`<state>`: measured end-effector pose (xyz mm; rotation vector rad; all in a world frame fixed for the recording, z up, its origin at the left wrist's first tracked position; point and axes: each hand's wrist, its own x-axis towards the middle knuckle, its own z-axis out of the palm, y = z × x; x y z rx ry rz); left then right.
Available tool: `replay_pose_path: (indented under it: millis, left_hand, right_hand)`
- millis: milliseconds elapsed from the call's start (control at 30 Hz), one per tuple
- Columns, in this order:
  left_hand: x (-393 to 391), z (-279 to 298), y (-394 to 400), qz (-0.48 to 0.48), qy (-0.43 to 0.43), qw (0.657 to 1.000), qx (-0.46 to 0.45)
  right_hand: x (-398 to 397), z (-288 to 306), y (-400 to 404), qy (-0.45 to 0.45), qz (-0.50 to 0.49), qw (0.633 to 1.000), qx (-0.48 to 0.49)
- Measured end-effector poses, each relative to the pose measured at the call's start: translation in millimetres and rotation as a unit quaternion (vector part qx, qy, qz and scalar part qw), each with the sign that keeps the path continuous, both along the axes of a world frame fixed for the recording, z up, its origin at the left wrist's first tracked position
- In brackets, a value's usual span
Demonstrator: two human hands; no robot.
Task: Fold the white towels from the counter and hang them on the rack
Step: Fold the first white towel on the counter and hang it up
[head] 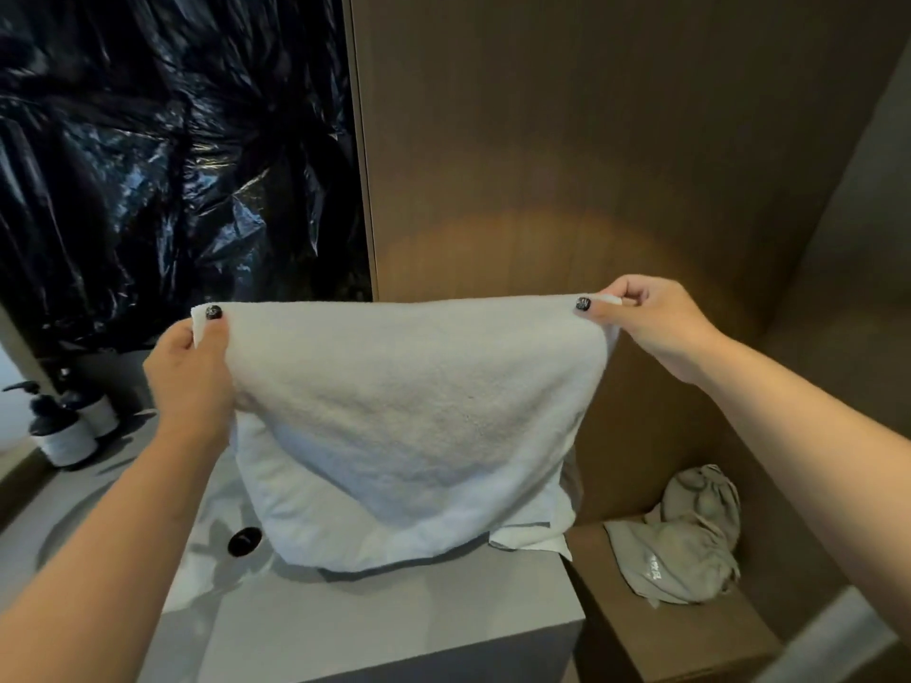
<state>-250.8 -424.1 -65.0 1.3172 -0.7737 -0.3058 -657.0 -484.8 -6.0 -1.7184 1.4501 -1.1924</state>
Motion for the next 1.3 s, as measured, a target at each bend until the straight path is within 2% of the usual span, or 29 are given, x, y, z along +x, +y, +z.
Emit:
replay_pose_path:
  millis: [133,233,400,533,700,867,967,1100,1300]
  left_hand:
    - [24,-10,6,-0.043,0.017,0.994,0.098]
    - [34,-14,4,-0.045,-0.033,0.987,0.148]
    - [56,17,2,-0.044,-0.073,0.992,0.089]
    - [70,28,28,-0.093,-0.063,0.993,0.036]
    - [83,-31,87,-0.178,-0.045,0.982,0.039]
    - [96,-119,138,-0.239,-0.018,0.955,0.173]
    - [101,-155,163,-0.247,0.0,0.945,0.217]
    - [104,-175,187,-0.217,0.036,0.945,0.242]
    - [113,-188,182,-0.187,0.04,0.945,0.264]
  right_hand:
    - [8,-18,9,0.067,0.018,0.997,0.013]
    - [27,-32,6,0.084,-0.031,0.996,0.016]
    - [60,-17,14,-0.013,-0.094,0.994,-0.048]
    - [72,-5,66,-0.051,-0.108,0.988,-0.101]
    - [54,-64,144,-0.069,-0.059,0.996,0.003]
    - [46,-164,211,-0.092,-0.087,0.979,0.161]
    - [57,-204,242,-0.104,-0.087,0.967,0.213]
    - [73,-235,262,-0.107,-0.106,0.964,0.219]
    - [92,-251,256,-0.092,-0.12,0.967,0.204]
